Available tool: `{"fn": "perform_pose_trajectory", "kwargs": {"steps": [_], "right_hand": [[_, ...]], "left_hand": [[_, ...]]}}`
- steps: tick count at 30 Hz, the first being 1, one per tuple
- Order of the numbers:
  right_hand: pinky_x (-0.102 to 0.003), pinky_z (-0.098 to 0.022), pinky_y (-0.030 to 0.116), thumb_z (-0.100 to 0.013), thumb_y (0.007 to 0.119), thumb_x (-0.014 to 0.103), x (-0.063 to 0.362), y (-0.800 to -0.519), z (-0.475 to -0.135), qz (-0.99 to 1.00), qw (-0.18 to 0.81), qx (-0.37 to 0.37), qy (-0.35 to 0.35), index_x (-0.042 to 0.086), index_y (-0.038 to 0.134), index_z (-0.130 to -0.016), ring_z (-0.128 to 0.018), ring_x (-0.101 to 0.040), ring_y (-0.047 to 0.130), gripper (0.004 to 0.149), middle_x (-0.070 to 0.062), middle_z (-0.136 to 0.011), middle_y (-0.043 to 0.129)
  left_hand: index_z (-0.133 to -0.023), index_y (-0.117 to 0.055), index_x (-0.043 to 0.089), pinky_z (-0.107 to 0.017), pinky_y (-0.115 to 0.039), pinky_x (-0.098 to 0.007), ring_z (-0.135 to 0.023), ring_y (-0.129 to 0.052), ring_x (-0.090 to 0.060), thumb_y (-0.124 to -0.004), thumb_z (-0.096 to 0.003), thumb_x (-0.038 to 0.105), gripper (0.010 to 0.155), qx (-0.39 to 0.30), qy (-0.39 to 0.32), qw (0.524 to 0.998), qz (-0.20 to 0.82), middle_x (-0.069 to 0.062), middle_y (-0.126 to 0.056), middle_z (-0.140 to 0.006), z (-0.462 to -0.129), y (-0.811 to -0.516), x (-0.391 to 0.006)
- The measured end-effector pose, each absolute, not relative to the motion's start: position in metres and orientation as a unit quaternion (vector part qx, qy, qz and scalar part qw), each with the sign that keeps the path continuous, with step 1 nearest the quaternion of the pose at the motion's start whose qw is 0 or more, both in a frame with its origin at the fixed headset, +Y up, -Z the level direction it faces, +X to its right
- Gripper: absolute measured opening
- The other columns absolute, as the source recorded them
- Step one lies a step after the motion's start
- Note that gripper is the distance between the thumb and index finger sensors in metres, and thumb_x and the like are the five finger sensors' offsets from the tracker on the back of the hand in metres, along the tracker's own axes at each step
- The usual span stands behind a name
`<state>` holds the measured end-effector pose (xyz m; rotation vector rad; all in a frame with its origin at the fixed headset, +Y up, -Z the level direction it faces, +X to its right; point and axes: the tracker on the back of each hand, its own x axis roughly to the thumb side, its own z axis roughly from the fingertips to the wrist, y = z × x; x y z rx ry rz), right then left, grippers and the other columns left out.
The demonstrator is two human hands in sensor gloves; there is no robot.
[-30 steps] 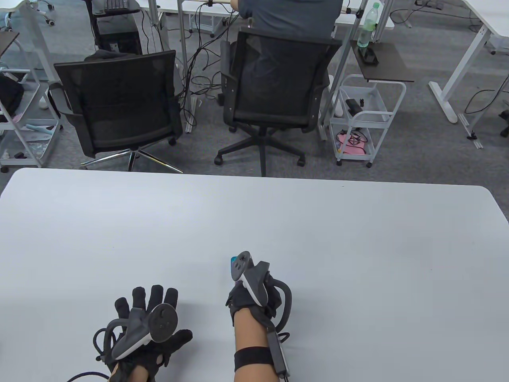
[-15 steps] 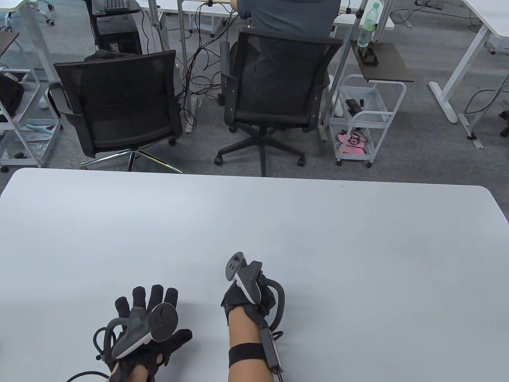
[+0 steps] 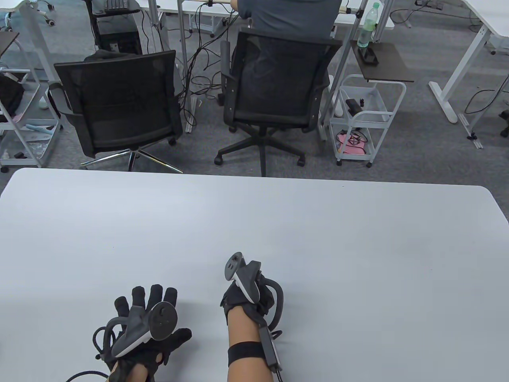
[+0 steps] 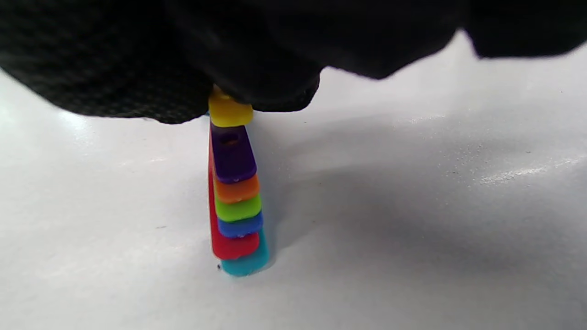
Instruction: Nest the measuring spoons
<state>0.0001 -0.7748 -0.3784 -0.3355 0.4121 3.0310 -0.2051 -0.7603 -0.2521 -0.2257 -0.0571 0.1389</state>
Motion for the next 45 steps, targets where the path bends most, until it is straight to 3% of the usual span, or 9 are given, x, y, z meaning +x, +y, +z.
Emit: {"fn": "perform_pose_trajectory", "kwargs": {"steps": [38, 45], "right_hand": [[-0.039, -0.009, 0.089, -0.037, 0.094, 0.054, 0.002, -0.7776, -0.3787, 0.984, 0.04, -0.105, 0.14, 0.006, 0.092, -0.071, -0.004, -0.007, 0.093, 0.059, 0.012, -0.03, 0.098], [-0.039, -0.01, 0.089, -0.036, 0.093, 0.059, 0.008, -0.7735, -0.3781, 0.983, 0.052, -0.105, 0.142, 0.005, 0.091, -0.073, -0.005, -0.007, 0.094, 0.065, 0.011, -0.031, 0.098]], "left_hand": [[-0.12, -0.03, 0.017, -0.064, -0.012, -0.084, -0.112, -0.016, -0.064, -0.078, -0.0418, 0.071, 0.107, -0.118, -0.027, 0.99, 0.078, -0.023, -0.027, -0.126, -0.2537, -0.7598, -0.2068], [-0.12, -0.03, 0.017, -0.063, -0.012, -0.084, -0.112, -0.016, -0.064, -0.078, -0.0418, 0.071, 0.107, -0.118, -0.028, 0.989, 0.079, -0.023, -0.027, -0.126, -0.2536, -0.7598, -0.2069]]}}
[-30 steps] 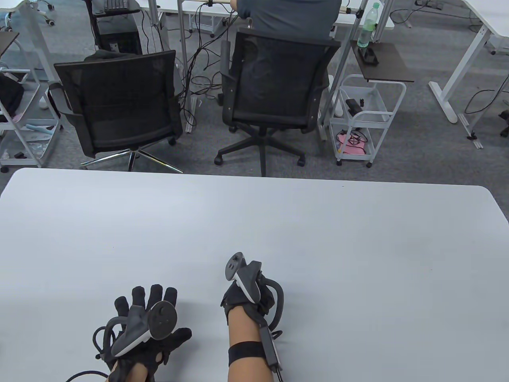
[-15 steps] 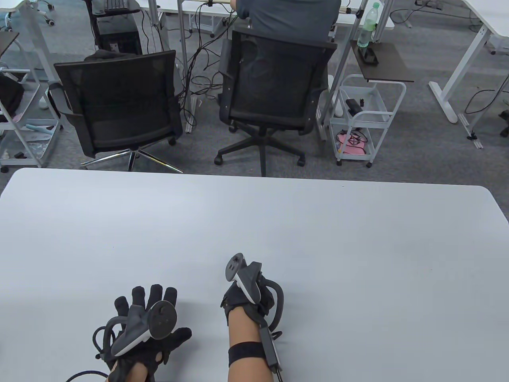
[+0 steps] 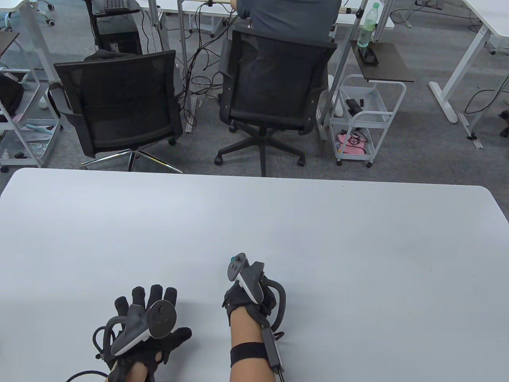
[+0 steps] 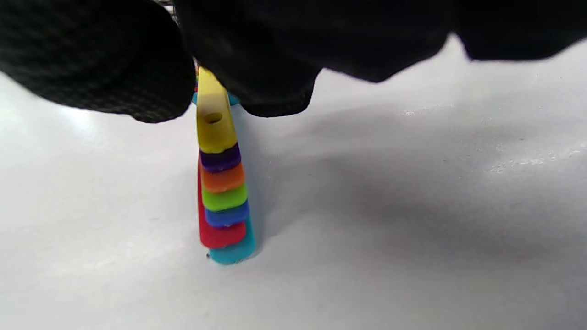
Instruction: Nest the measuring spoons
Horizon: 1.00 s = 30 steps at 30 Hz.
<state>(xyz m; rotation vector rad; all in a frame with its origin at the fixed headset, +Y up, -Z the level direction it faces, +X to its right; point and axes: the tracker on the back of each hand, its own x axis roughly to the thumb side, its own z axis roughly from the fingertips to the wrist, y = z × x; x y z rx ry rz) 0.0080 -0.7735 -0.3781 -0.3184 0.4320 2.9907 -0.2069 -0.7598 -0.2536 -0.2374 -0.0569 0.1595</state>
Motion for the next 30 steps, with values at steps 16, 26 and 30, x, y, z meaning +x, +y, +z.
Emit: {"fn": "perform_pose_trajectory", "kwargs": {"steps": [16, 26, 30], "right_hand": [[-0.079, -0.061, 0.052, -0.038, 0.082, 0.07, 0.094, -0.705, -0.358, 0.996, 0.069, 0.045, -0.018, 0.017, 0.058, -0.107, -0.091, -0.055, 0.071, 0.09, -0.02, -0.109, 0.063], [-0.086, -0.063, 0.026, -0.036, 0.075, 0.076, 0.204, -0.714, -0.339, 0.995, 0.015, 0.094, -0.03, 0.032, 0.032, -0.112, -0.107, -0.057, 0.022, 0.098, -0.013, -0.12, 0.02], [-0.086, -0.063, 0.021, -0.036, 0.074, 0.077, 0.245, -0.731, -0.334, 0.995, 0.029, 0.092, -0.014, 0.033, 0.028, -0.112, -0.107, -0.056, 0.013, 0.099, -0.011, -0.119, 0.012]], "left_hand": [[-0.12, -0.029, 0.018, -0.064, -0.012, -0.084, -0.112, -0.015, -0.063, -0.078, -0.0419, 0.071, 0.107, -0.127, -0.015, 0.99, 0.062, -0.023, -0.025, -0.126, -0.258, -0.765, -0.209], [-0.12, -0.028, 0.02, -0.064, -0.01, -0.084, -0.113, -0.014, -0.062, -0.078, -0.0419, 0.071, 0.106, -0.113, 0.007, 0.993, 0.043, -0.021, -0.023, -0.127, -0.259, -0.763, -0.215], [-0.12, -0.027, 0.02, -0.064, -0.01, -0.084, -0.113, -0.014, -0.062, -0.078, -0.0418, 0.071, 0.106, -0.107, 0.009, 0.994, 0.031, -0.021, -0.022, -0.127, -0.259, -0.761, -0.213]]}}
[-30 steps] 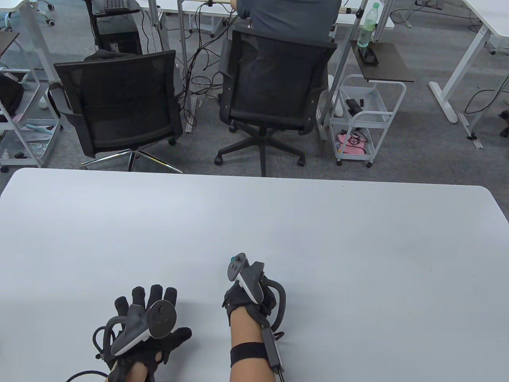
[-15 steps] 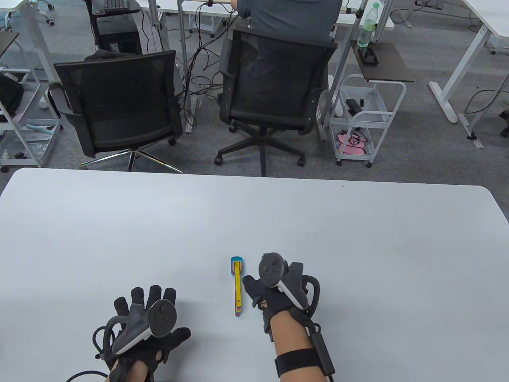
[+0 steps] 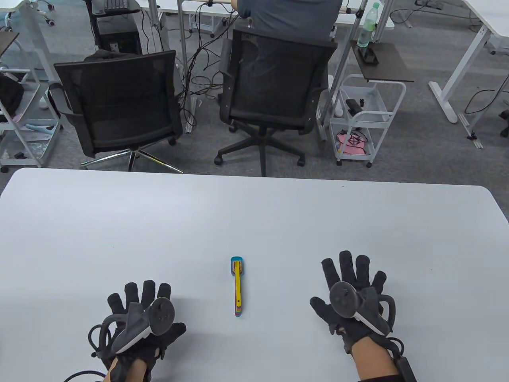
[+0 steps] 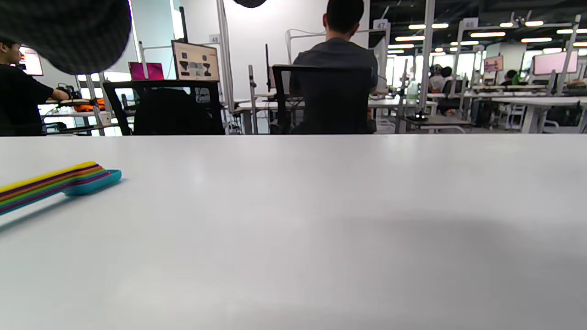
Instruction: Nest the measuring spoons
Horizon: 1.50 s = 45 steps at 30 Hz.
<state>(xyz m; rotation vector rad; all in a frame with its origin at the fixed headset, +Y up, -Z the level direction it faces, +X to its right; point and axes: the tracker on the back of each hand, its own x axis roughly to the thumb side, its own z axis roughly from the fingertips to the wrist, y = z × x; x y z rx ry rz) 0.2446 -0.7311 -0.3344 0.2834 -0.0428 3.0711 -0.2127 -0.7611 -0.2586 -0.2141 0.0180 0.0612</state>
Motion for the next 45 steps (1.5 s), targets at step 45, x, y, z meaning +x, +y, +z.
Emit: {"fn": "perform_pose_trajectory", "kwargs": {"steps": [45], "right_hand": [[-0.086, -0.06, 0.019, -0.036, 0.073, 0.075, 0.273, -0.784, -0.322, 0.993, 0.048, 0.088, 0.054, 0.03, 0.028, -0.11, -0.103, -0.057, 0.011, 0.098, -0.016, -0.117, 0.013]], "left_hand": [[-0.12, -0.027, 0.021, -0.065, -0.011, -0.084, -0.113, -0.014, -0.062, -0.077, -0.0418, 0.072, 0.106, -0.109, 0.018, 0.993, 0.035, -0.021, -0.023, -0.127, -0.258, -0.766, -0.211]]}}
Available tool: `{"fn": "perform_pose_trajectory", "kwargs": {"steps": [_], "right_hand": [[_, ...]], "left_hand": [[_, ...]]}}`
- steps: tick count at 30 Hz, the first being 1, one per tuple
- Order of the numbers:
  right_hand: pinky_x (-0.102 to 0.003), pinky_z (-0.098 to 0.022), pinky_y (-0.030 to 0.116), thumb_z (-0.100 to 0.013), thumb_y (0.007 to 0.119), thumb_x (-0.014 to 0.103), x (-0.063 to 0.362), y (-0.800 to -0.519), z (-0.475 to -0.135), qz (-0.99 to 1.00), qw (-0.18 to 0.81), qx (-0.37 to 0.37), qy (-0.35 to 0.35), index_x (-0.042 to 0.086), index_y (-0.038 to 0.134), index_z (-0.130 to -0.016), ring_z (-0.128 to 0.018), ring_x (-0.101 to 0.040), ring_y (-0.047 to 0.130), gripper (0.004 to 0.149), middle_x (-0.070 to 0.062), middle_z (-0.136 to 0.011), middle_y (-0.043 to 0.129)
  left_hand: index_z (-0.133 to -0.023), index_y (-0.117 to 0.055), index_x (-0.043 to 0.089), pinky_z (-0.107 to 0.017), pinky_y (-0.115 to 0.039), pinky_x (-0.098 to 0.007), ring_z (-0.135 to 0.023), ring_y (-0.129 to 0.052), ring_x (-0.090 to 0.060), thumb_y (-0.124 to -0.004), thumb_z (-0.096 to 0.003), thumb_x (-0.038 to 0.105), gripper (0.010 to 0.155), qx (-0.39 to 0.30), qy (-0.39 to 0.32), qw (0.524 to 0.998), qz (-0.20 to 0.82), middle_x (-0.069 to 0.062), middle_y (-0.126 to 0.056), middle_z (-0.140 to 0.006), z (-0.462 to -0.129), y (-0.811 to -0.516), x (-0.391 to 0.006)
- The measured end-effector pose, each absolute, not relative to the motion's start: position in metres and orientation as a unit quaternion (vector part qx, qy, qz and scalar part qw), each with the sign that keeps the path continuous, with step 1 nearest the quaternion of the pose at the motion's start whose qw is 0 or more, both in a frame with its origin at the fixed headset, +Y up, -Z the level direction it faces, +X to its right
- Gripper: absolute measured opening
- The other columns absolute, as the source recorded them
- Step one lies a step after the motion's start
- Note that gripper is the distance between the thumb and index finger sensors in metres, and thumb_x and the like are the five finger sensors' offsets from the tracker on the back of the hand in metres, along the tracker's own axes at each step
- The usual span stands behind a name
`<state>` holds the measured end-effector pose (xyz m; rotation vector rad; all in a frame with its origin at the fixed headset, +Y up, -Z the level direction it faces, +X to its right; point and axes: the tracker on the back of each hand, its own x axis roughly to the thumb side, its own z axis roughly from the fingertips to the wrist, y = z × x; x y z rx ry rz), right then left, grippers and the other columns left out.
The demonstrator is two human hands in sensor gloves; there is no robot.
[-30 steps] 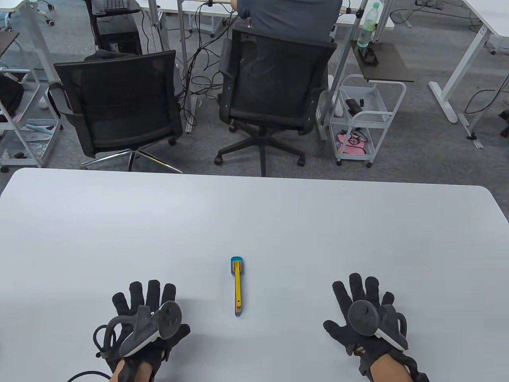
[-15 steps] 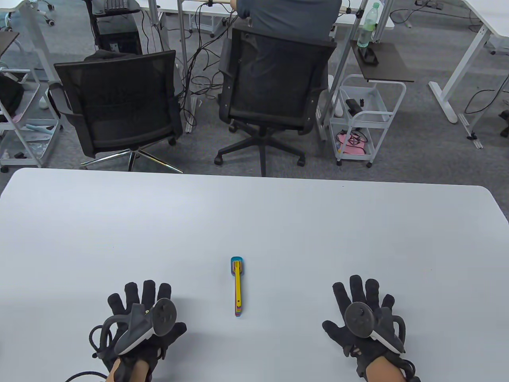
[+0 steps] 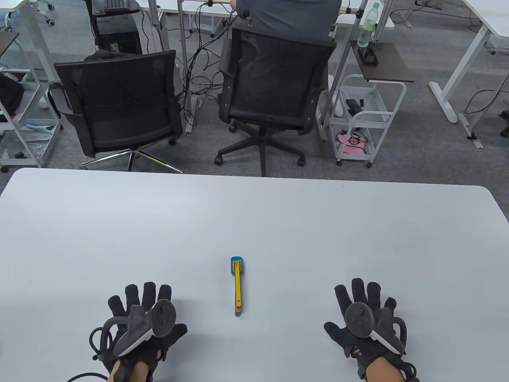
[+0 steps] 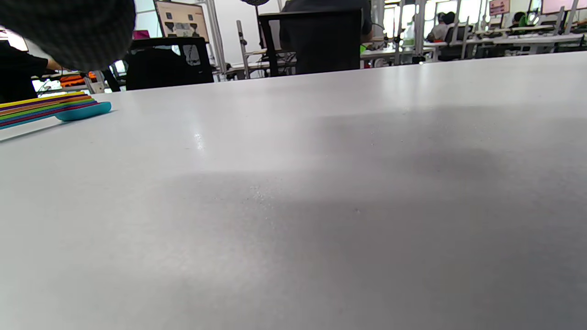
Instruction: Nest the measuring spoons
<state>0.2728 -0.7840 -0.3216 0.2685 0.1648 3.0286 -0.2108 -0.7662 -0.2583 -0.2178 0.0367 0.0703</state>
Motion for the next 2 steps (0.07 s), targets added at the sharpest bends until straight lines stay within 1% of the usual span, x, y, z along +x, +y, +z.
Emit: {"fn": "perform_pose_trajectory", "kwargs": {"steps": [2], "right_hand": [[-0.086, -0.059, 0.02, -0.036, 0.073, 0.075, 0.2726, -0.7839, -0.3219, 0.993, 0.051, 0.087, 0.056, 0.029, 0.029, -0.11, -0.103, -0.058, 0.012, 0.098, -0.016, -0.117, 0.015]], "left_hand": [[-0.12, -0.028, 0.021, -0.064, -0.011, -0.084, -0.113, -0.014, -0.062, -0.077, -0.0418, 0.072, 0.106, -0.107, 0.019, 0.993, 0.037, -0.021, -0.023, -0.127, -0.2583, -0.7661, -0.2114]]}}
